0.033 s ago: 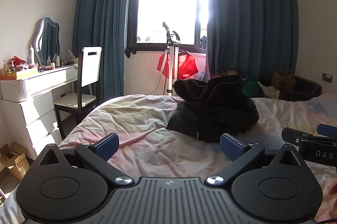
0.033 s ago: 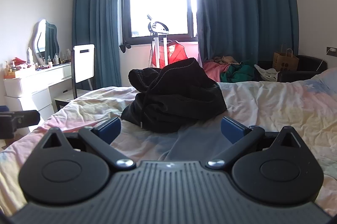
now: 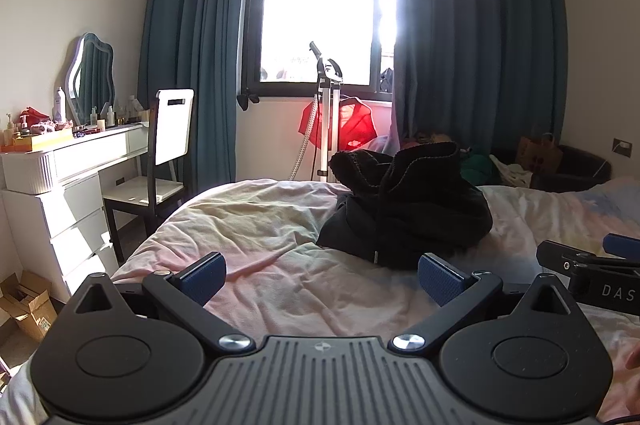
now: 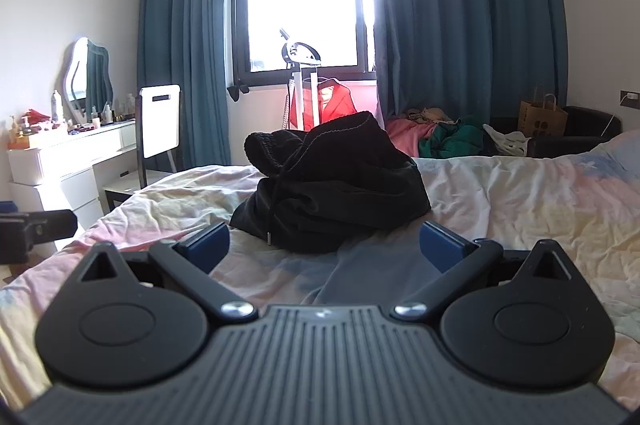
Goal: Fold clothes
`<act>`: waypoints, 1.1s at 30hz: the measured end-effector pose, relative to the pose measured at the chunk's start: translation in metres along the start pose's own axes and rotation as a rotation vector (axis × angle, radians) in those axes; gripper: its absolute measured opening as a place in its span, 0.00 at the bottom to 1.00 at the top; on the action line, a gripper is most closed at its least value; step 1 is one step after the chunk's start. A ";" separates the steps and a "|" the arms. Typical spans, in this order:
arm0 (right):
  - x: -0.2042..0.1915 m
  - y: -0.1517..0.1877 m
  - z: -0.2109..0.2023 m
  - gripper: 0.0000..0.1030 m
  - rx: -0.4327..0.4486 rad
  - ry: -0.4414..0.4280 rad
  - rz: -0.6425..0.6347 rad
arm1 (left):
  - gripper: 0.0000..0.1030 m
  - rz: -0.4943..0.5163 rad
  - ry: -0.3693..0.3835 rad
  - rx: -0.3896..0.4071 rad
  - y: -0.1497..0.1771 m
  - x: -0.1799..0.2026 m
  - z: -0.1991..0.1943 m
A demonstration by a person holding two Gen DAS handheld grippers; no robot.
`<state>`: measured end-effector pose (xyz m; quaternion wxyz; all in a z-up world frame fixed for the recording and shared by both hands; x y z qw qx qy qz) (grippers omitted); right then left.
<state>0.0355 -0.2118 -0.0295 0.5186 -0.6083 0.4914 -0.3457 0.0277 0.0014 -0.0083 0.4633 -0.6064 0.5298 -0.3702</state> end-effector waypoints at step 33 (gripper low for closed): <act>0.006 -0.046 -0.010 1.00 0.026 0.008 0.023 | 1.00 0.001 0.011 -0.031 0.003 -0.003 0.007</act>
Point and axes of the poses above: each gripper's, at about its wrist camera, not at the fingertips, and z roughly the way its jaws point, x to its right, y to its underside, the point moved 3 cm from there along z, roughly the way its jaws point, and after that the axes turned 10 degrees about -y, right-handed, at the moved point
